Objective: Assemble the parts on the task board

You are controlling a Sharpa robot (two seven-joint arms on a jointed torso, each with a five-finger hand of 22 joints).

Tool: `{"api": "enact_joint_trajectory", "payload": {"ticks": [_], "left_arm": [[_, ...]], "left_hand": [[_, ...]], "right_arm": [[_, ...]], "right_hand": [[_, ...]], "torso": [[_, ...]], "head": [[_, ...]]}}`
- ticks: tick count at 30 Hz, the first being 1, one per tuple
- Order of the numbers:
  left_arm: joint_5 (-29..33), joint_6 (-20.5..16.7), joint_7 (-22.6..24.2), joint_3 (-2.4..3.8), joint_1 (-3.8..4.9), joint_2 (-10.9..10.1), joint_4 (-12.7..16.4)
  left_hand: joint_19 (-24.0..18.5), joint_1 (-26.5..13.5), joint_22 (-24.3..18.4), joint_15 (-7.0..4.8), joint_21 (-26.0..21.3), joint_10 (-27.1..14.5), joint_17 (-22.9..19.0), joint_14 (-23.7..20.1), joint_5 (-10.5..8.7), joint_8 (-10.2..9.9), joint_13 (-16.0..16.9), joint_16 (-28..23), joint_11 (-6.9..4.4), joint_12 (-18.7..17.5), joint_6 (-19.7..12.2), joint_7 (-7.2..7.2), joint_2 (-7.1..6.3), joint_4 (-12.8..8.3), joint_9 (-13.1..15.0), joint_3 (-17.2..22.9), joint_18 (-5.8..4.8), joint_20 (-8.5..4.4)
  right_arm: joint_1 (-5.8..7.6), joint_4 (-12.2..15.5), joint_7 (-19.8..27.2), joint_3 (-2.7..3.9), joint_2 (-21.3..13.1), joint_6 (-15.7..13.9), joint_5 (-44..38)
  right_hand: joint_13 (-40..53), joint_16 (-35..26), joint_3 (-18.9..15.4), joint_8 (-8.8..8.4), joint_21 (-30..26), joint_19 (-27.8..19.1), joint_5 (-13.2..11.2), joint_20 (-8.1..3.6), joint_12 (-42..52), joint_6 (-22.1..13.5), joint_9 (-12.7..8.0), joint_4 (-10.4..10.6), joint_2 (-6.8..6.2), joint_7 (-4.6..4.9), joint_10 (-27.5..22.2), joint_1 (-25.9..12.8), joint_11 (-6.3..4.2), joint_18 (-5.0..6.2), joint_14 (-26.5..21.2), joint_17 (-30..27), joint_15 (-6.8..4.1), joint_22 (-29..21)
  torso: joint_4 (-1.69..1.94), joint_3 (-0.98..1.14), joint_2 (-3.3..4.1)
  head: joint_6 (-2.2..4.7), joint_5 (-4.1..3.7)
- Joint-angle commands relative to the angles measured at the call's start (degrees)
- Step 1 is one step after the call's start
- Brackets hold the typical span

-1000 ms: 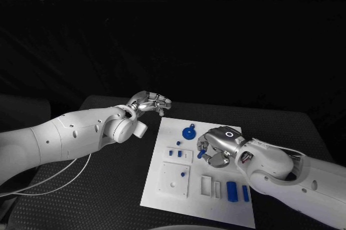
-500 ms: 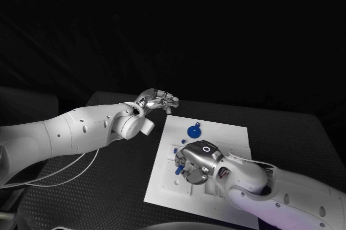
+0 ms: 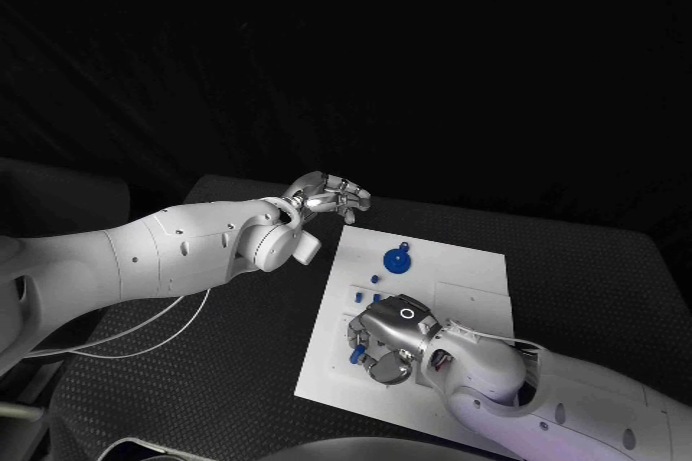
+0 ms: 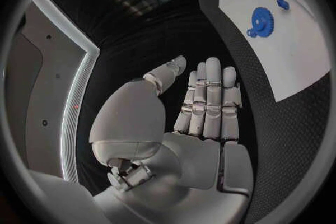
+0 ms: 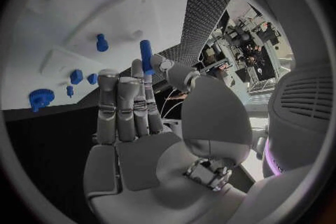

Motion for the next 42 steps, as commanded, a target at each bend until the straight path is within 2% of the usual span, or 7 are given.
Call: {"api": "enact_joint_trajectory", "payload": {"ticks": [1,17,23,34,42], "left_arm": [[0.4,0.8,0.4,0.03,0.09,0.1,0.2],[0.4,0.8,0.3,0.03,0.09,0.0,0.2],[0.4,0.8,0.3,0.03,0.09,0.0,0.2],[0.4,0.8,0.3,0.03,0.09,0.0,0.2],[0.4,0.8,0.3,0.03,0.09,0.0,0.2]], "left_hand": [[0.3,-0.4,0.1,0.02,-0.4,-0.5,0.1,0.6,0.38,0.3,-0.1,-0.2,0.07,0.2,-0.4,0.12,0.0,0.3,0.0,-0.1,1.08,-0.4],[0.3,-0.5,0.1,0.03,-0.4,-0.5,0.1,0.6,0.38,0.3,-0.1,-0.3,0.07,0.3,-0.4,0.14,0.01,0.4,0.0,-0.1,1.07,-0.39],[0.3,-0.5,0.1,0.03,-0.4,-0.6,0.2,0.6,0.37,0.3,-0.1,-0.3,0.08,0.3,-0.5,0.14,0.01,0.4,0.0,-0.1,1.07,-0.38],[0.3,-0.5,0.1,0.04,-0.5,-0.6,0.2,0.6,0.38,0.3,-0.1,-0.3,0.08,0.3,-0.5,0.15,0.02,0.4,0.0,-0.1,1.06,-0.38],[0.3,-0.5,0.2,0.04,-0.5,-0.6,0.2,0.6,0.39,0.3,-0.1,-0.3,0.08,0.3,-0.5,0.16,0.02,0.4,0.0,-0.1,1.06,-0.38]], "right_arm": [[-0.13,-0.4,0.6,-0.04,0.0,0.9,-2.3],[-0.14,-0.9,0.1,-0.08,-0.6,1.6,-3.6],[-0.13,-1.1,0.6,-0.11,-0.5,3.1,-3.5],[-0.13,-1.4,0.8,-1.07,0.0,5.3,-4.2],[-0.13,-1.4,0.0,-1.25,0.5,5.5,-6.7]], "right_hand": [[-0.1,-0.2,0.2,0.1,0.2,0.4,0.4,0.03,0.2,0.3,0.1,-0.2,0.71,0.02,0.3,0.1,0.04,4.26,0.0,-0.1,-0.39,0.8],[0.0,-0.3,0.1,0.05,0.2,0.4,0.4,0.02,0.1,0.4,0.0,-1.0,1.06,0.0,0.4,-0.3,0.03,4.26,0.1,0.0,-0.39,0.8],[0.0,-0.3,0.1,0.05,0.2,0.4,0.4,0.02,0.1,0.4,0.0,-1.0,1.06,0.0,0.4,-0.3,0.03,4.26,0.1,0.0,-0.39,0.8],[0.0,-0.3,0.0,0.02,0.2,0.4,0.4,0.03,0.1,0.4,0.0,-1.1,1.14,0.01,0.4,-0.4,0.04,4.26,0.1,0.0,-0.38,0.8],[0.1,-0.3,0.0,0.03,0.2,0.3,0.4,0.03,0.1,0.4,0.0,-1.2,1.13,-0.01,0.4,-0.4,0.04,4.26,0.1,0.0,-0.39,0.8]], "torso": [[-0.01,0.02,0.02],[-0.16,0.06,0.0],[-0.11,0.07,-0.01],[-0.04,0.03,0.0],[-0.09,0.02,0.0]], "head": [[-0.19,0.27],[-0.42,0.29],[-0.47,0.25],[-0.63,0.17],[-0.74,0.22]]}}
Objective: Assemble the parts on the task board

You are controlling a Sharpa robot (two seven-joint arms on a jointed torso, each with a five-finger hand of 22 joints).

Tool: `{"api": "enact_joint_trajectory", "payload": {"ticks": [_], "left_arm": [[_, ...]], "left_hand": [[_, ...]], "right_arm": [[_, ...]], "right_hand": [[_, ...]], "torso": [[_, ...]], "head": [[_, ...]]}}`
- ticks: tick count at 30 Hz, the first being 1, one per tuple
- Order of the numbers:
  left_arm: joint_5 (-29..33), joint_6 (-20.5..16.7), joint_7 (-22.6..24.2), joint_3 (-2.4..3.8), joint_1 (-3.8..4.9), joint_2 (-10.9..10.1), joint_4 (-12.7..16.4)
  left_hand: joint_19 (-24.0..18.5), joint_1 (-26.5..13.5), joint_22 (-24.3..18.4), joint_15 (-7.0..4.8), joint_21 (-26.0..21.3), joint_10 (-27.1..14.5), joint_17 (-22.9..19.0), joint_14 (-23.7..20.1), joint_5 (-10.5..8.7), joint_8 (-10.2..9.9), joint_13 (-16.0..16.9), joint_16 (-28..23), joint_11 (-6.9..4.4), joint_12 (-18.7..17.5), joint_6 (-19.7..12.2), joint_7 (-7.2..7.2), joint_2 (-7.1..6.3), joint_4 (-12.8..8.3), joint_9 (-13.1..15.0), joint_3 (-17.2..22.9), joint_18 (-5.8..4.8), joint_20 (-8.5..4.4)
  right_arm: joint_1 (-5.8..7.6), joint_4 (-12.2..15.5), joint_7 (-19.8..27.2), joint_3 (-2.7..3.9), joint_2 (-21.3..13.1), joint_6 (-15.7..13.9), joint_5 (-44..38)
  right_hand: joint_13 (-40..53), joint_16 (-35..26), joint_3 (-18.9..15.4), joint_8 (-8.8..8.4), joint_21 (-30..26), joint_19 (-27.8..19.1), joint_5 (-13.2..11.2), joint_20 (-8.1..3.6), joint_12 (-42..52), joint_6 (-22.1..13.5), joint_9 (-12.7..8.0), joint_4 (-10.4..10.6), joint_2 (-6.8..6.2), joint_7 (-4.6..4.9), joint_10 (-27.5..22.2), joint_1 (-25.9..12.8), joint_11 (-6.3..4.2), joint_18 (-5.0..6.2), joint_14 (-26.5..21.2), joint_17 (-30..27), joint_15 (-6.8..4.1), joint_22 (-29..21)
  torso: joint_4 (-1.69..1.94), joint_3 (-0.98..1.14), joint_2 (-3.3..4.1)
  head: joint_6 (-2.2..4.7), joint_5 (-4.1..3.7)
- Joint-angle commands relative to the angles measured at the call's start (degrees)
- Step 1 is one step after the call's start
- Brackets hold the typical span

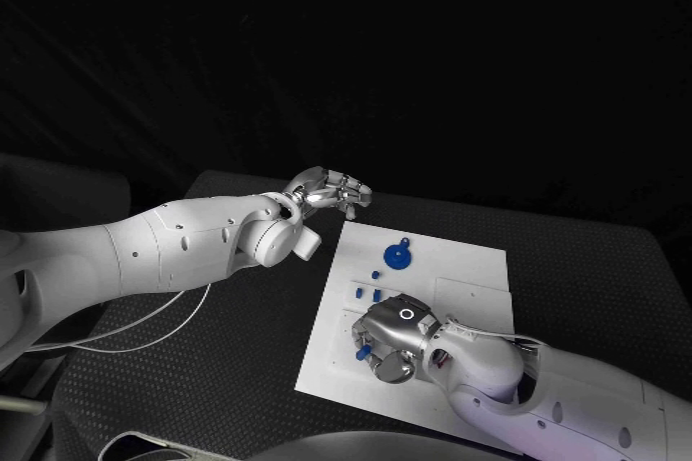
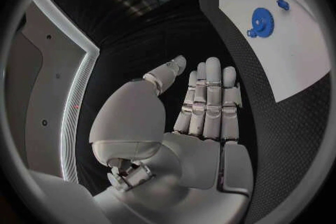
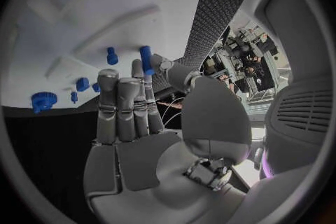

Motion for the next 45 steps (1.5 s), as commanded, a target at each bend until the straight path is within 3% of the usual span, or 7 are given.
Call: {"api": "enact_joint_trajectory", "payload": {"ticks": [1,20,25,29,32,37,45], "left_arm": [[0.4,0.7,0.4,0.03,0.09,0.1,0.2],[0.4,0.8,0.3,0.04,0.09,0.2,0.2],[0.4,0.9,0.2,0.04,0.09,0.2,0.2],[0.4,0.8,0.2,0.04,0.09,0.1,0.1],[0.4,0.9,0.2,0.04,0.09,0.1,0.1],[0.4,0.8,0.2,0.04,0.09,0.1,0.1],[0.4,0.8,0.2,0.04,0.09,0.0,0.1]], "left_hand": [[0.1,-0.5,0.1,-0.11,-0.2,-0.4,0.1,0.4,0.38,0.3,-0.1,-0.3,-0.13,0.3,-0.3,-0.05,0.04,0.3,0.0,0.0,1.06,-0.16],[0.1,-0.6,0.1,-0.1,-0.3,-0.4,0.1,0.4,0.38,0.3,-0.1,-0.4,-0.12,0.4,-0.3,-0.03,0.06,0.3,0.0,0.0,1.05,-0.16],[0.1,-0.6,0.1,-0.1,-0.3,-0.4,0.2,0.4,0.38,0.3,-0.2,-0.4,-0.12,0.4,-0.4,-0.02,0.06,0.3,0.0,0.0,1.05,-0.16],[0.1,-0.6,0.1,-0.1,-0.3,-0.4,0.2,0.4,0.38,0.3,-0.2,-0.4,-0.12,0.4,-0.4,-0.02,0.06,0.3,0.0,0.0,1.05,-0.16],[0.2,-0.6,0.1,-0.1,-0.3,-0.4,0.2,0.4,0.37,0.3,-0.2,-0.4,-0.11,0.4,-0.4,-0.02,0.06,0.4,0.0,0.0,1.05,-0.15],[0.2,-0.7,0.1,-0.1,-0.4,-0.5,0.2,0.4,0.37,0.3,-0.2,-0.4,-0.11,0.4,-0.4,-0.02,0.04,0.4,0.0,0.0,1.05,-0.15],[0.2,-0.7,0.2,-0.1,-0.4,-0.5,0.2,0.4,0.36,0.3,-0.2,-0.5,-0.11,0.5,-0.4,-0.01,0.02,0.4,0.0,0.0,1.05,-0.16]], "right_arm": [[-0.27,-0.2,-0.2,-0.38,0.4,2.9,-2.5],[-0.27,-0.5,0.5,-1.11,1.6,3.6,-1.3],[-0.26,-0.5,0.8,-1.11,1.2,3.2,-0.3],[-0.26,-0.5,0.9,-1.12,1.0,1.6,0.2],[-0.26,-0.4,0.6,-1.12,0.9,-0.5,0.7],[-0.26,0.0,-0.1,-1.11,0.4,-3.7,0.6],[-0.23,1.7,-1.1,-0.92,-1.5,-7.4,0.3]], "right_hand": [[-0.1,-0.3,0.0,0.2,0.2,0.4,0.2,-0.08,0.2,0.4,0.1,-0.4,0.5,-0.03,0.5,-0.1,0.1,4.24,0.0,0.0,-0.5,0.8],[0.0,-0.5,-0.2,-0.09,0.1,0.2,0.2,0.05,-0.2,0.1,-0.1,-0.2,-0.07,0.1,0.1,-0.4,0.28,4.24,-0.3,0.0,-0.33,0.8],[-0.2,-0.7,-1.1,-0.91,-0.1,-0.2,1.4,0.29,-1.0,-0.9,-0.6,-0.1,-2.16,0.59,-1.0,-1.4,0.79,4.24,-0.5,0.0,0.18,0.8],[-0.6,-0.8,-3.5,-1.83,-0.1,-0.4,2.5,0.31,-2.0,-2.2,-1.0,0.4,-4.13,1.22,-2.4,-3.1,1.38,4.24,-0.6,0.1,0.7,0.9],[-1.4,-1.0,-7.5,-3.45,-0.4,-1.2,2.7,0.23,-3.8,-5.2,-1.8,-0.6,-5.32,2.5,-5.6,-4.5,2.55,4.24,-1.3,0.1,1.75,0.9],[-3.1,-1.0,-10.9,-5.4,-1.0,-2.9,1.7,0.31,-5.2,-9.1,-2.7,-2.5,-5.49,4.25,-10.4,-4.7,4.3,4.24,-2.8,0.3,3.59,0.9],[-3.6,-0.8,-11.4,-5.57,-1.2,-3.3,1.7,0.49,-4.9,-9.9,-2.7,-3.0,-5.61,4.53,-11.3,-4.5,4.61,4.24,-3.3,0.4,3.87,0.9]], "torso": [[-0.01,-0.01,0.0],[-0.04,0.01,0.0],[-0.04,0.02,-0.01],[-0.09,0.03,0.01],[-0.08,0.05,0.02],[-0.05,0.06,0.02],[-0.1,0.03,0.0]], "head": [[0.01,0.03],[0.06,-0.12],[0.07,-0.11],[0.11,-0.18],[0.19,-0.25],[0.24,-0.37],[0.37,-0.57]]}}
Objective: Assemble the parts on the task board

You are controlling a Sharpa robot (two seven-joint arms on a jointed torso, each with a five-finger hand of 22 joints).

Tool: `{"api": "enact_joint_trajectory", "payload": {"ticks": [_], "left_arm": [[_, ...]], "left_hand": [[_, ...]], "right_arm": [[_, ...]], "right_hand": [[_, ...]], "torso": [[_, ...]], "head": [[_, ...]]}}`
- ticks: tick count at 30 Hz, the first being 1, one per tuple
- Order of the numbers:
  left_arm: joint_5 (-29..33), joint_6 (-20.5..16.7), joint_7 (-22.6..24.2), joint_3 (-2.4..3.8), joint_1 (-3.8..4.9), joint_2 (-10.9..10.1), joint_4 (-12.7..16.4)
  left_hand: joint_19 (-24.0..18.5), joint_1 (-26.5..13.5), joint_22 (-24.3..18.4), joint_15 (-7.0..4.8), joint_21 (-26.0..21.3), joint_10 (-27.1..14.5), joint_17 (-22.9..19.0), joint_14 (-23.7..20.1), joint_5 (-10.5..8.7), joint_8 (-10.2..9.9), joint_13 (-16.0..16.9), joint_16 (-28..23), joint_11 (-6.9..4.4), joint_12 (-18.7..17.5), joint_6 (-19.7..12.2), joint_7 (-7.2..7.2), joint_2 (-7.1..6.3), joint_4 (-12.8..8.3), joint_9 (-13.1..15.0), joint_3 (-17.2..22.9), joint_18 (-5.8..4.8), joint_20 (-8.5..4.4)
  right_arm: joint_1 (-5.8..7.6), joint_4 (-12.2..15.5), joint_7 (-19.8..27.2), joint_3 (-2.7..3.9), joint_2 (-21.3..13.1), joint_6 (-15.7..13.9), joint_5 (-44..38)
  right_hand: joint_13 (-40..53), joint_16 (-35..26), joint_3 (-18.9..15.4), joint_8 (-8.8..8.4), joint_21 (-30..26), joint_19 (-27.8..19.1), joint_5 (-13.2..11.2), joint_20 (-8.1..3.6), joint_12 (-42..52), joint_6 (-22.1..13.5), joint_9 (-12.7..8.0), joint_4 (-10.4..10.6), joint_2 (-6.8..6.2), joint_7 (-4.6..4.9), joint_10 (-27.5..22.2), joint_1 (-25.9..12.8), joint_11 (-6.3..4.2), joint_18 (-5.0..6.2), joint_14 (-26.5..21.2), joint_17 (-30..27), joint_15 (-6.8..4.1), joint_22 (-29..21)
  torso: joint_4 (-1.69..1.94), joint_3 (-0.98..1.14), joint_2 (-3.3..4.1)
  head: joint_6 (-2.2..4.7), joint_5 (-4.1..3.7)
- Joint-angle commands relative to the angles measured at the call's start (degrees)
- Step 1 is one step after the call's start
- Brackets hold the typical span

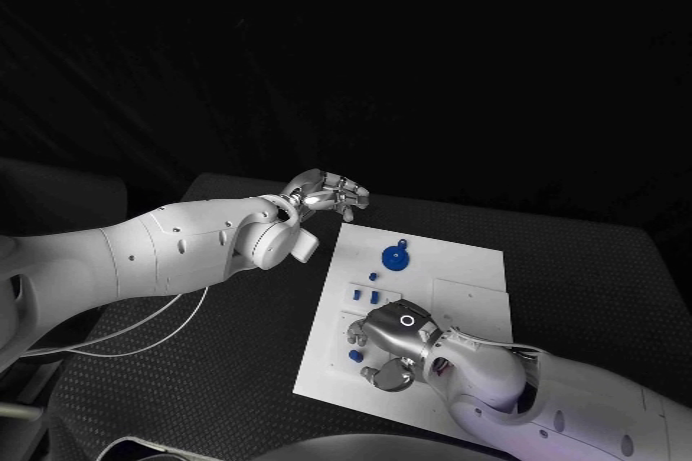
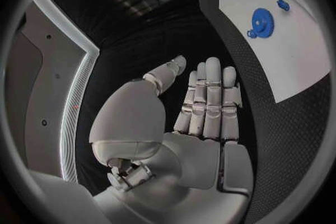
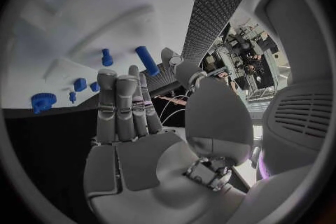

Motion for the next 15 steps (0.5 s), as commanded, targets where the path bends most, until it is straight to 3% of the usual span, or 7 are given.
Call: {"api": "enact_joint_trajectory", "payload": {"ticks": [1,6,10,12,15], "left_arm": [[0.4,0.7,0.3,0.04,0.09,0.0,0.1],[0.4,0.7,0.3,0.04,0.09,0.0,0.1],[0.4,0.8,0.3,0.03,0.09,0.0,0.1],[0.4,0.9,0.3,0.03,0.09,-0.1,0.1],[0.4,0.9,0.3,0.02,0.09,-0.1,0.1]], "left_hand": [[0.2,-0.7,0.1,-0.09,-0.4,-0.5,0.1,0.4,0.36,0.3,-0.1,-0.2,-0.1,0.2,-0.4,-0.01,0.03,0.4,0.0,0.0,1.06,-0.17],[0.2,-0.7,0.1,-0.09,-0.4,-0.5,0.1,0.4,0.36,0.3,-0.1,-0.3,-0.1,0.3,-0.4,-0.01,0.03,0.4,0.0,0.0,1.06,-0.17],[0.2,-0.6,0.1,-0.09,-0.4,-0.5,0.1,0.4,0.36,0.3,-0.1,-0.3,-0.1,0.3,-0.4,-0.01,0.03,0.4,0.0,0.0,1.06,-0.17],[0.2,-0.6,0.1,-0.09,-0.4,-0.5,0.1,0.4,0.36,0.3,-0.1,-0.3,-0.1,0.3,-0.4,-0.01,0.04,0.4,0.0,0.0,1.06,-0.17],[0.2,-0.6,0.1,-0.09,-0.4,-0.5,0.1,0.4,0.36,0.3,-0.1,-0.3,-0.1,0.3,-0.4,-0.01,0.05,0.4,0.0,0.0,1.06,-0.17]], "right_arm": [[-0.01,0.8,-0.7,0.29,-0.7,-3.9,-0.1],[0.12,2.0,-0.3,1.2,-1.9,-5.1,0.9],[0.66,3.4,0.7,2.56,-3.6,-5.5,4.9],[1.59,4.2,1.4,3.68,-5.3,-5.0,10.4],[3.43,4.9,1.2,4.47,-7.9,-2.9,19.2]], "right_hand": [[-0.1,0.0,-0.2,-0.32,-0.4,-0.5,-0.1,-0.01,0.2,-0.5,0.0,0.1,-0.32,0.1,-1.5,0.2,1.14,4.59,-0.2,0.1,0.35,0.9],[-0.2,0.1,0.2,-0.09,-0.4,-0.6,-0.6,0.04,0.5,-0.3,0.1,0.2,-0.34,0.02,-1.3,0.4,1.09,4.59,-0.3,0.1,0.29,0.9],[-0.4,0.3,1.6,0.41,-0.4,-0.4,-1.2,0.03,1.1,0.1,0.3,0.7,-0.33,-0.22,-0.8,0.9,0.87,4.59,-0.3,0.1,0.13,0.9],[-0.2,0.5,3.0,1.06,-0.2,-0.1,-1.3,-0.03,2.1,1.0,0.6,1.8,-0.29,-0.58,0.5,1.4,0.48,4.59,-0.1,0.1,-0.28,0.9],[0.6,0.7,3.8,1.61,0.1,0.5,-1.3,-0.2,4.2,1.8,0.8,3.0,-0.16,-0.94,3.3,1.6,-0.64,4.59,0.4,0.0,-1.33,1.0]], "torso": [[-0.02,-0.01,-0.01],[-0.01,0.0,-0.03],[-0.04,0.03,-0.01],[-0.06,0.03,-0.01],[-0.1,0.02,-0.04]], "head": [[0.14,-0.08],[0.35,-0.29],[0.62,-0.54],[0.95,-0.91],[1.32,-1.44]]}}
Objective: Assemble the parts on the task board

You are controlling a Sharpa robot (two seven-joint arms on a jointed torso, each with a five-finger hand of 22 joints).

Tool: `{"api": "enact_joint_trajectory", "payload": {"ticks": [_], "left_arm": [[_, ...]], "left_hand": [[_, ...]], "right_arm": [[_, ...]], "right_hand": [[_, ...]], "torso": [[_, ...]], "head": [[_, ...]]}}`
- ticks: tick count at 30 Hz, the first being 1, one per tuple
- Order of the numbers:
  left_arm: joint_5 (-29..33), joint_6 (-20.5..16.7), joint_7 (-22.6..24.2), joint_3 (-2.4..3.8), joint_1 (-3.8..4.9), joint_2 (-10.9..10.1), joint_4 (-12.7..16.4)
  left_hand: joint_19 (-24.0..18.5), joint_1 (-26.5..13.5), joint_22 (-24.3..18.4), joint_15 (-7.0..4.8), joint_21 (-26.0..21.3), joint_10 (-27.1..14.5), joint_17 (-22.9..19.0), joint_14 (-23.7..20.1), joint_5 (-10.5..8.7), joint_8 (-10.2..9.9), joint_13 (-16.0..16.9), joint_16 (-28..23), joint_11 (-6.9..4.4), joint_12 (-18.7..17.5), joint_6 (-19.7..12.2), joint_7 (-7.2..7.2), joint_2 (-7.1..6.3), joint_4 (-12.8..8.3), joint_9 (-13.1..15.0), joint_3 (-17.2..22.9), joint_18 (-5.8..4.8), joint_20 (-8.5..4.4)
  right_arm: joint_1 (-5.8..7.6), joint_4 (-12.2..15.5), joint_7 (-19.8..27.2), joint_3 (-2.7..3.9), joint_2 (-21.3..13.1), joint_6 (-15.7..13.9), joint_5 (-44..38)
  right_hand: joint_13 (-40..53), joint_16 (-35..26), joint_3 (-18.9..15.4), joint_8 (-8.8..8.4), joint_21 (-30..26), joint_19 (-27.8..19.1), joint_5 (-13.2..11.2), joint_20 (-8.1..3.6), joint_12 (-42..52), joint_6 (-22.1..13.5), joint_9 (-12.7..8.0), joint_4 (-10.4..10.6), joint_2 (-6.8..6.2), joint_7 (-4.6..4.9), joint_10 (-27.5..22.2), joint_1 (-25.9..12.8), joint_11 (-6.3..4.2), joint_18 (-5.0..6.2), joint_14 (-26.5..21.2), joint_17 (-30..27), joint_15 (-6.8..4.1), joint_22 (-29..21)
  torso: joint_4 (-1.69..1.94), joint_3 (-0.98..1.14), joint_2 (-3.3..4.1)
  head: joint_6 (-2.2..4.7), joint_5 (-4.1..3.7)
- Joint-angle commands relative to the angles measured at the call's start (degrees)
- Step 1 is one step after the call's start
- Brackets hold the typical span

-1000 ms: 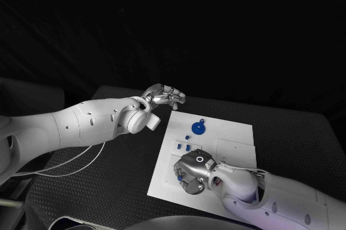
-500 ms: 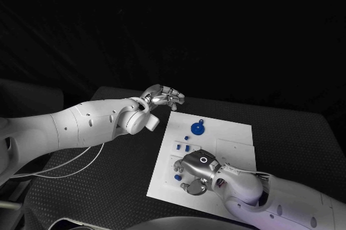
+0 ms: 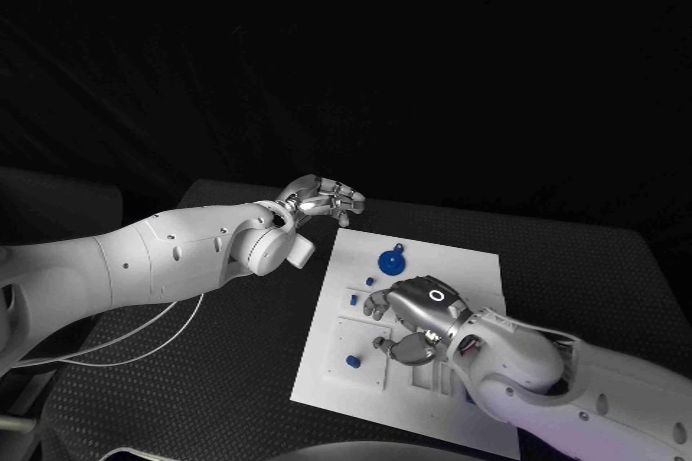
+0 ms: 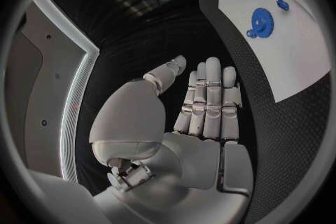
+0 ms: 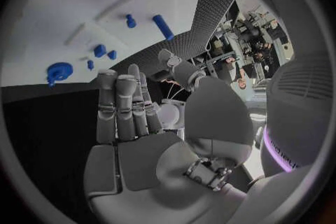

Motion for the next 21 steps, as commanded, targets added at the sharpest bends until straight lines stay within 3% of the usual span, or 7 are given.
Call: {"api": "enact_joint_trajectory", "payload": {"ticks": [1,7,9,10,14,17,21], "left_arm": [[0.3,0.8,0.3,0.03,0.09,0.0,0.1],[0.4,0.8,0.3,0.02,0.09,-0.1,-0.2],[0.4,0.7,0.3,0.01,0.09,-0.1,-0.3],[0.4,0.7,0.3,0.01,0.09,-0.1,-0.3],[0.5,0.9,0.3,-0.02,0.05,0.2,-0.5],[0.6,0.9,0.2,-0.06,-0.02,0.4,-0.8],[0.6,1.0,0.2,-0.09,-0.25,0.7,-1.0]], "left_hand": [[0.2,-0.6,0.1,-0.07,-0.2,-0.4,0.1,0.5,0.36,0.3,-0.1,-0.3,0.05,0.3,-0.4,-0.01,0.05,0.4,0.0,0.0,1.06,-0.17],[0.2,-0.7,0.1,-0.07,-0.2,-0.4,0.1,0.5,0.34,0.3,-0.1,-0.3,0.05,0.3,-0.4,0.0,0.03,0.4,0.0,0.0,1.06,-0.17],[0.2,-0.7,0.1,-0.07,-0.2,-0.4,0.1,0.5,0.34,0.3,-0.1,-0.3,0.05,0.3,-0.4,-0.01,0.03,0.4,0.0,0.0,1.06,-0.17],[0.2,-0.7,0.1,-0.07,-0.2,-0.4,0.1,0.5,0.34,0.3,-0.1,-0.3,0.05,0.3,-0.4,-0.01,0.03,0.4,0.0,0.0,1.06,-0.17],[0.2,-0.7,0.1,-0.07,-0.2,-0.3,0.1,0.5,0.34,0.3,-0.1,-0.3,0.05,0.3,-0.4,-0.01,0.03,0.4,0.0,0.0,1.06,-0.17],[0.2,-0.7,0.1,-0.07,-0.2,-0.3,0.1,0.5,0.33,0.3,-0.1,-0.3,0.04,0.4,-0.4,-0.01,0.03,0.4,0.0,-0.1,1.05,-0.17],[0.2,-0.7,0.1,-0.07,-0.2,-0.3,0.1,0.5,0.33,0.4,-0.1,-0.3,0.04,0.4,-0.4,-0.01,0.03,0.4,0.0,-0.1,1.05,-0.16]], "right_arm": [[1.94,0.6,0.7,0.44,-2.7,2.1,16.6],[5.8,0.0,-2.4,0.52,-8.6,9.9,32.4],[6.28,-0.2,-3.6,0.52,-9.9,11.4,36.3],[6.63,-0.3,-5.2,0.51,-10.9,13.8,38.4],[7.1,0.0,-10.7,0.49,-13.9,24.0,40.0],[7.41,0.4,-13.8,0.46,-15.6,31.6,39.5],[7.42,1.5,-17.0,-0.08,-18.1,31.5,40.7]], "right_hand": [[1.4,0.5,0.3,0.44,0.5,0.8,-0.2,-0.33,2.6,0.7,0.2,1.0,0.1,-0.05,4.2,0.5,-1.46,4.6,0.4,-0.1,-1.4,1.0],[13.6,0.9,-3.4,0.94,1.4,2.1,0.3,-0.87,18.4,1.3,0.9,3.9,0.78,-1.98,10.0,-2.2,-4.79,4.6,1.9,0.0,-4.7,0.9],[33.3,2.6,-6.9,1.05,2.8,3.8,0.8,-1.59,40.2,1.5,2.1,4.4,2.23,-4.33,1.0,-4.7,-5.99,4.6,3.5,1.3,-4.14,1.2],[36.3,3.2,-6.8,1.17,3.1,3.6,1.2,-1.69,43.1,1.7,2.5,5.6,2.23,-2.96,-1.1,-5.9,-5.59,4.6,3.4,2.0,-5.07,1.2],[44.4,7.1,-7.2,1.58,5.2,4.6,0.0,-2.31,52.5,2.2,4.1,7.8,3.12,-3.13,-1.9,-9.0,-5.99,4.6,3.7,5.9,-5.72,1.3],[48.2,8.7,-6.7,1.84,6.0,5.0,-0.3,-2.62,56.7,2.3,5.3,9.2,6.35,-3.23,-2.2,-10.6,-6.05,4.6,3.5,7.7,-5.81,1.2],[50.1,9.2,-5.4,2.08,6.7,5.1,-0.5,-2.95,58.4,2.4,6.3,10.5,6.77,-3.4,-2.3,-12.2,-6.22,4.6,3.3,8.7,-5.96,1.2]], "torso": [[-0.04,-0.01,-0.03],[-0.13,-0.06,-0.1],[-0.11,-0.08,-0.13],[-0.22,-0.08,-0.2],[-0.36,0.0,-0.34],[-0.52,0.08,-0.51],[-0.57,0.07,-0.57]], "head": [[0.66,-0.92],[1.66,-3.53],[1.85,-4.28],[1.96,-4.69],[1.97,-6.22],[1.73,-7.42],[1.49,-8.93]]}}
